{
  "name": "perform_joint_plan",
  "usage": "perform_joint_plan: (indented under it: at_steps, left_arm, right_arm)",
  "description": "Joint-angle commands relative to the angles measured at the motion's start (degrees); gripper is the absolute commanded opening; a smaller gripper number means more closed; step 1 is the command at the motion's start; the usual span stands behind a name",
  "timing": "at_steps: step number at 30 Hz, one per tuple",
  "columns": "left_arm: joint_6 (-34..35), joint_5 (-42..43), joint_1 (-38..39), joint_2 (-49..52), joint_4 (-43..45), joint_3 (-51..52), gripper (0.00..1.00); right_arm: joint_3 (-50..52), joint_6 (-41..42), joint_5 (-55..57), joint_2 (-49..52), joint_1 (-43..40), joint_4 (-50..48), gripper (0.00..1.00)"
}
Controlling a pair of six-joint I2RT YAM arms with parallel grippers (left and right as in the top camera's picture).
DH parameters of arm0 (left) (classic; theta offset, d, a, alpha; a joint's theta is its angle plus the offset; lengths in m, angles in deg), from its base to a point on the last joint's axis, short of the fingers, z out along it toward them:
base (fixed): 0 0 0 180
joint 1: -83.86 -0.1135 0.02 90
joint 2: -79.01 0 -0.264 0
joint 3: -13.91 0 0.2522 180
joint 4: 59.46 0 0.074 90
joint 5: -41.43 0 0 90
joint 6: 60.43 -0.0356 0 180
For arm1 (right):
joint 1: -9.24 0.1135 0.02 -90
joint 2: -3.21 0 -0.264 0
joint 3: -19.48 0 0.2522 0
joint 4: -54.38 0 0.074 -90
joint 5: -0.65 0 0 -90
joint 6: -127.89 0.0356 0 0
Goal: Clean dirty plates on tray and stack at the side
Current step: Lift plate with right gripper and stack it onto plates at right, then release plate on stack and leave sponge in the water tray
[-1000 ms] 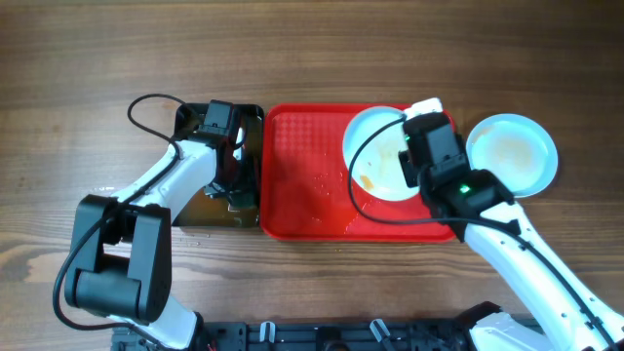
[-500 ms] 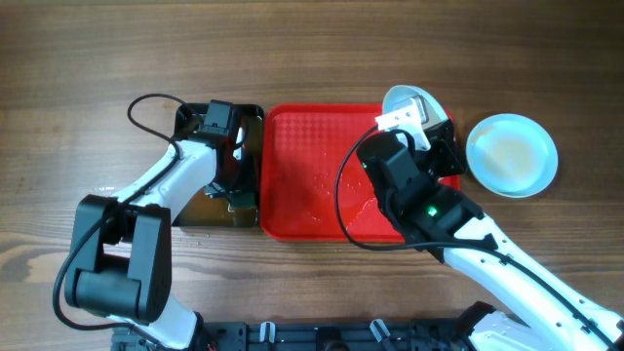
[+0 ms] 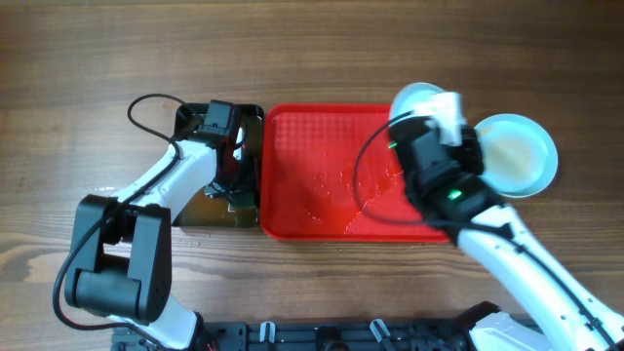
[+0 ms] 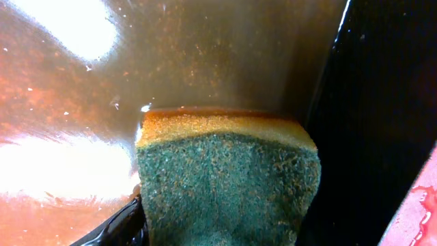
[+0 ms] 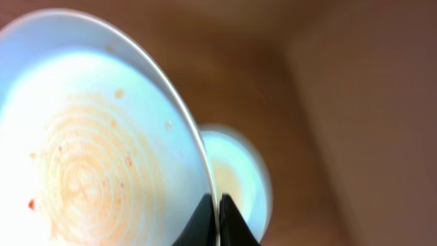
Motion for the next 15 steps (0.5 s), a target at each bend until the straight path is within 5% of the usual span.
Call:
perform_joint_plan:
  at_steps: [1, 7, 11, 12, 15]
  left_arm:
    - [-0.13, 3.32, 0.39, 2.95, 0.09, 2.21, 0.56]
    - [-0.13, 3.32, 0.37, 2.95, 0.11, 2.21, 0.56]
    - [-0.13, 3.32, 0.37, 2.95, 0.13, 2.21, 0.56]
    - [-0.13, 3.32, 0.37, 2.95, 0.13, 2.21, 0.57]
    - [-0.13, 3.30, 0.37, 2.95, 0.15, 2.21, 0.68]
  right_arm:
    - [-0.24, 25.66, -19.26, -0.61, -14.86, 5.14, 0.04]
    - [0.94, 26.45, -42.27, -0.50, -44.24, 5.64, 0.04]
    - [0.94, 26.45, -42.34, -0.50, -51.12, 5.55, 0.05]
    - [0.94, 26.47, -42.34, -0.50, -51.60, 5.38, 0.10]
    - [0.94, 25.99, -44.72, -0.50, -51.78, 3.50, 0.50]
